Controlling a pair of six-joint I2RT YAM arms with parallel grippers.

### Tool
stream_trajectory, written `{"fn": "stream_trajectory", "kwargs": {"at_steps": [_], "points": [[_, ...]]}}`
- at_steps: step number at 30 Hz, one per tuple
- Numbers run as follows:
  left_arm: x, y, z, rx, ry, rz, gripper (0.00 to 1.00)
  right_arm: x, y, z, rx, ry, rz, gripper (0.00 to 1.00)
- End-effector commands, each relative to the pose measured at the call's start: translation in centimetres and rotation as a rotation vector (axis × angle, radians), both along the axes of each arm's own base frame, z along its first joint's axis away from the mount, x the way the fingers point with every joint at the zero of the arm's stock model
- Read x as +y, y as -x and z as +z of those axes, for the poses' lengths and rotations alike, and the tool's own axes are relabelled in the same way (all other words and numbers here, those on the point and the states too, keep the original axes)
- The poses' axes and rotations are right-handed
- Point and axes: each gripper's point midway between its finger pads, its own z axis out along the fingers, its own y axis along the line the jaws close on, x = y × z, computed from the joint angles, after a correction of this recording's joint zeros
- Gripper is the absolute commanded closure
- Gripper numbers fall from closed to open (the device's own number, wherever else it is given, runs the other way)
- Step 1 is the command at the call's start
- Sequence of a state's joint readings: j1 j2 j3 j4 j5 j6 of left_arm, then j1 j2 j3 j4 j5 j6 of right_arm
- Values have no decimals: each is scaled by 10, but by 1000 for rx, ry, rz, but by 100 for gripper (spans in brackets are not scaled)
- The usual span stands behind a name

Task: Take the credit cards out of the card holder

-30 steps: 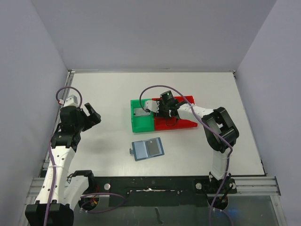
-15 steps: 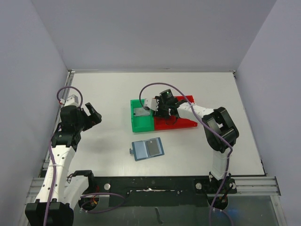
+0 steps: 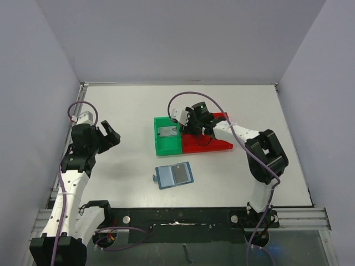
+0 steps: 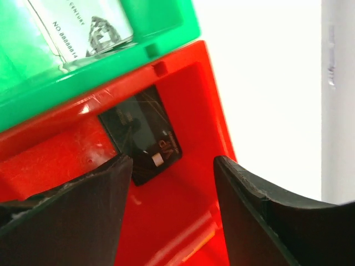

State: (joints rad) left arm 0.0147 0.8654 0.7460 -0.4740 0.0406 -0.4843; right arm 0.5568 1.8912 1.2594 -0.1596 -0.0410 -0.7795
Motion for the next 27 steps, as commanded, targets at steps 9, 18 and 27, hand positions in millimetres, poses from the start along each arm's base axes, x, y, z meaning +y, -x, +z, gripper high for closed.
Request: {"fn": "stream_trajectory", "kwargs": {"at_steps": [9, 18, 27], "points": [[0, -11, 9, -49, -12, -25, 15, -26, 42, 155, -342, -522, -244, 28], [3, -11, 9, -49, -18, -10, 15, -62, 89, 178, -267, -868, -484, 2], [6, -10, 8, -45, -24, 4, 15, -57, 122, 146, 118, -998, -651, 2]]}}
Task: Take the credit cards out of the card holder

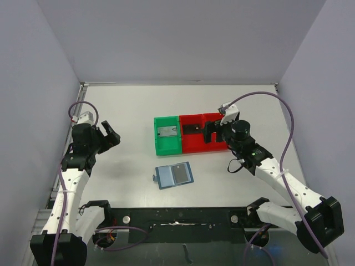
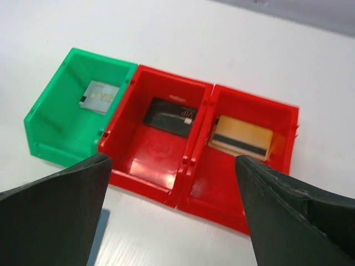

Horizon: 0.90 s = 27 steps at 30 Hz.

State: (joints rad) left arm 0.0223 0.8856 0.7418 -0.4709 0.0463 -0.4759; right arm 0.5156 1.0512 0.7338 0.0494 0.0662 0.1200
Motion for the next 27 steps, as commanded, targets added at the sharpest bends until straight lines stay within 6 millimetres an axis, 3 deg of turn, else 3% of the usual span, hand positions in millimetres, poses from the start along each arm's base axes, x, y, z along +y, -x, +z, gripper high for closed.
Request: {"fn": "stream_trajectory", "kwargs": {"at_steps": [1, 9, 20, 24, 27], "points": [[5, -9, 15, -66, -20, 6, 15, 11, 20, -3, 162, -183, -3, 3], [2, -10, 10, -52, -12, -5, 15, 22, 46, -26, 365, -345, -15, 3], [-3, -12, 2, -24, 8, -29, 15, 57, 84, -52, 518, -483, 175, 2], [-16, -10, 1, -15, 54, -63, 15, 64, 93, -55, 550, -493, 188, 1], [-39, -2, 3, 0, 146, -144, 15, 63, 96, -63, 584, -502, 157, 0]]}}
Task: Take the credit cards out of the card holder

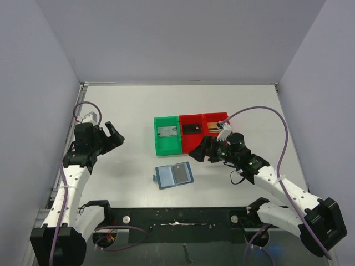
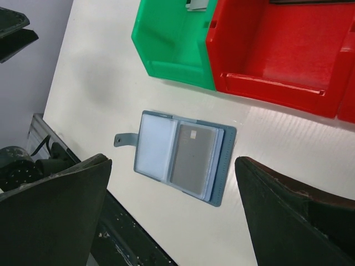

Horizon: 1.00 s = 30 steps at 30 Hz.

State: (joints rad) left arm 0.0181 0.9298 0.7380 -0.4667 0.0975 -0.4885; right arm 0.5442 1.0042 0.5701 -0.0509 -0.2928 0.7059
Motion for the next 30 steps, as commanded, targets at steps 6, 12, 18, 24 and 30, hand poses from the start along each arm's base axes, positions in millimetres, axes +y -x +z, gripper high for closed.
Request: {"fn": "stream_trajectory", "kwargs": {"at_steps": [6, 12, 18, 24, 30], "points": [[-88, 19, 14, 5, 194, -211, 16, 5, 9, -10, 69, -69, -44, 2], [-137, 41, 8, 49, 159, -245, 18, 10, 12, -16, 112, -77, -51, 6], [-166, 60, -35, 194, 133, -283, 28, 17, 16, -34, 199, -56, -78, 16], [-206, 70, -19, 142, 219, -341, 37, 33, 22, -50, 259, -35, -66, 31], [-226, 81, -25, 195, 276, -352, 38, 44, 20, -56, 282, -12, -73, 41]]}}
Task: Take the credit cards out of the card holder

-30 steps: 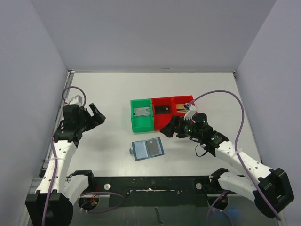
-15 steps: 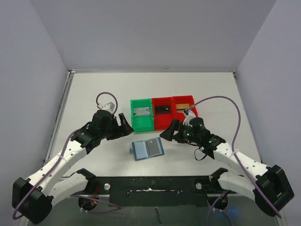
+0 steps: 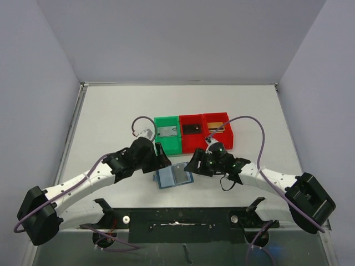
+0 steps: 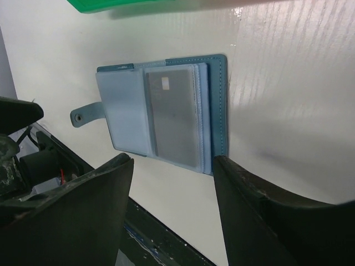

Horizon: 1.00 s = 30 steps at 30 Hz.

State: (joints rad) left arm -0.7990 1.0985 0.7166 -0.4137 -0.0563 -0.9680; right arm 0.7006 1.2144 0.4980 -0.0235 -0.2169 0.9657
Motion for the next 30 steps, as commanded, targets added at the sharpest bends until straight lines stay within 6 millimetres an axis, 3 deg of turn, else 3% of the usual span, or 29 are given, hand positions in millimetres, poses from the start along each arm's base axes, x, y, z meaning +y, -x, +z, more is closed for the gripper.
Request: {"fn": "stream_trajectory", "kwargs": {"at_steps": [1, 8, 11, 18, 30], "points": [[-20, -5, 9, 0, 85, 43, 38, 20, -22, 26, -73, -55, -34, 42], [-15, 10, -42, 93, 18, 47, 38, 34, -21, 27, -62, -86, 14, 48], [0, 11, -60, 128, -94, 74, 39, 39, -22, 27, -50, -77, 41, 51], [15, 10, -72, 128, -179, 98, 49, 48, -25, 18, -15, -62, 64, 56], [15, 13, -82, 132, -174, 78, 62, 43, -15, -19, 69, 18, 73, 64]]}}
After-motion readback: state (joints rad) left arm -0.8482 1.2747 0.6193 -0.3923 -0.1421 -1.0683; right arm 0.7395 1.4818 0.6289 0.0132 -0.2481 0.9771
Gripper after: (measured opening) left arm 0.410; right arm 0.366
